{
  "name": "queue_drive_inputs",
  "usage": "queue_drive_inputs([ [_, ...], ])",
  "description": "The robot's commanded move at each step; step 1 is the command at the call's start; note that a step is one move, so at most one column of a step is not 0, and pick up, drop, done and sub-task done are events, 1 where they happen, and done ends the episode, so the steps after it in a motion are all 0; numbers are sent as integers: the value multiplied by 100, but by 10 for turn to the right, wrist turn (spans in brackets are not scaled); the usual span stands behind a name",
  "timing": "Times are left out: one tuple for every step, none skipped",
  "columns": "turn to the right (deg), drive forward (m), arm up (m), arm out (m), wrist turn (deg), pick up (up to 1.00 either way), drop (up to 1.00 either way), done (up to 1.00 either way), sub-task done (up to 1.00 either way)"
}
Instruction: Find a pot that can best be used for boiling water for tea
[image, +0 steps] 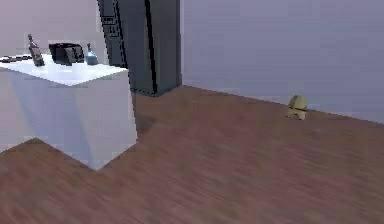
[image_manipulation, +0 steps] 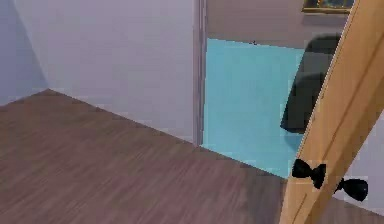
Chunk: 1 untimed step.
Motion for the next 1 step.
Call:
queue_drive_inputs([
  [-450, 0, 0, 0, 0, 0, 0, 0, 0],
])
